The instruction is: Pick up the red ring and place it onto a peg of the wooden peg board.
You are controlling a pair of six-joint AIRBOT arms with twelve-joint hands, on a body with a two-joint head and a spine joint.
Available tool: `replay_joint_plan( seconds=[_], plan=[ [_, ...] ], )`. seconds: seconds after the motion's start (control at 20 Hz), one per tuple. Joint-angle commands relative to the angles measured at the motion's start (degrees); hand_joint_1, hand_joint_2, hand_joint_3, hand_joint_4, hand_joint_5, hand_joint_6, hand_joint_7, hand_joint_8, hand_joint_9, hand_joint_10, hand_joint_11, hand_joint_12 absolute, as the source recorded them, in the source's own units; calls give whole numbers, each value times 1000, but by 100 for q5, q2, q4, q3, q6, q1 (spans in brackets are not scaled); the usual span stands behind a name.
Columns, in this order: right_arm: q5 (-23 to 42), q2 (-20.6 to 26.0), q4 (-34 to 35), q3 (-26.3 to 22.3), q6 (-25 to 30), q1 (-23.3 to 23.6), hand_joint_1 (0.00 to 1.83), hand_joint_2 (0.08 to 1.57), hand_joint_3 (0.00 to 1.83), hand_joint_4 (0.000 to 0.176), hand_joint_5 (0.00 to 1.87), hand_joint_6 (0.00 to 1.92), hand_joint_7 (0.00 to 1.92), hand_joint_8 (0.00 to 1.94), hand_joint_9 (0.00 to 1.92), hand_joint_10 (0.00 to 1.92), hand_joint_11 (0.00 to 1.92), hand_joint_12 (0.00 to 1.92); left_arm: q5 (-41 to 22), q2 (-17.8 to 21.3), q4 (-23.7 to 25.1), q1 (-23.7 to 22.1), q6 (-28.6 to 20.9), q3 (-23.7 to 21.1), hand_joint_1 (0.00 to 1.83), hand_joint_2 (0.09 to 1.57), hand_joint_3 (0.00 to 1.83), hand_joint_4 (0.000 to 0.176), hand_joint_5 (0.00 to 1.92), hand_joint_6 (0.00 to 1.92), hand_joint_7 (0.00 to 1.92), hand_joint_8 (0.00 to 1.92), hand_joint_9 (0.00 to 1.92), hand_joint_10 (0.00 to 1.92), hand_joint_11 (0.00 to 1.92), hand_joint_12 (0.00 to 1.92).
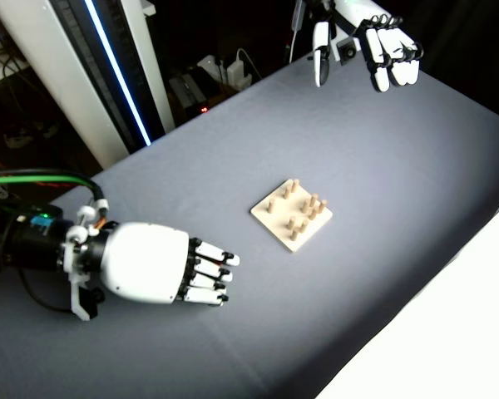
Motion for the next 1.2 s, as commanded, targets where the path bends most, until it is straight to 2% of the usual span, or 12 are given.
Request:
replay_joint_plan(
  seconds=[0.0,0.15,0.3,0.35,0.45,0.6,0.7,0.85,0.9,0.95,1.0,1.15],
  plan=[
    [467,24,156,27,-9,69,1151,1010,0,8,576,19,675,19,712,38,194,1205,-727,-8,25,-50,-21,31,656,1108,2,0,376,1,240,1,208,3,0,690],
    [443,18,157,39,-9,79,1135,1000,0,0,650,33,740,34,778,64,273,1211,-740,-10,25,-50,-22,29,660,1119,2,0,379,0,238,0,207,0,0,694],
    [429,1,157,50,-9,95,1115,1019,1,0,676,20,755,22,776,85,233,1339,-746,-10,25,-50,-28,29,665,1112,0,0,392,2,245,2,219,3,0,725],
    [427,1,157,50,-9,95,1115,1015,1,0,698,7,783,17,761,188,262,1345,-749,-9,25,-50,-29,29,676,1112,0,0,391,1,245,1,218,2,0,732],
    [416,1,157,50,-9,95,1102,1019,0,0,746,4,828,21,620,578,258,1399,-750,-10,24,-50,-29,30,681,1110,0,0,403,3,257,3,231,5,0,759],
    [412,1,157,50,-9,95,1071,1010,1,8,769,10,827,17,568,721,261,1416,-753,-11,23,-49,-31,27,637,1118,2,0,398,1,247,1,216,1,0,717],
    [406,1,157,46,-9,95,1074,1011,1,0,798,18,858,29,568,778,295,1420,-758,-11,19,-49,-31,26,646,1122,2,0,389,0,243,0,214,1,0,713],
    [394,1,156,46,-9,94,1122,1013,0,0,872,47,942,53,682,742,433,1359,-759,-10,17,-49,-31,26,659,1125,1,0,387,0,241,0,213,0,0,711],
    [394,1,156,47,-9,94,1183,1123,6,0,829,988,974,797,739,751,477,1433,-759,-9,17,-49,-31,26,659,1128,2,0,388,1,243,1,212,0,0,707],
    [394,1,157,47,-9,94,1186,1168,4,4,783,1247,932,1022,775,768,538,1401,-760,-9,16,-49,-31,27,661,1130,2,0,384,0,240,0,210,0,0,705],
    [394,1,157,48,-15,95,1335,1133,1,0,809,1188,997,917,887,1117,648,1324,-761,-9,16,-49,-31,27,662,1128,1,0,389,2,245,2,216,2,0,706],
    [414,1,158,37,-24,131,1385,1087,0,0,933,995,1090,774,980,1139,781,1261,-766,-10,13,-49,-31,28,668,1133,3,0,395,4,247,2,212,0,0,710]
  ],
)
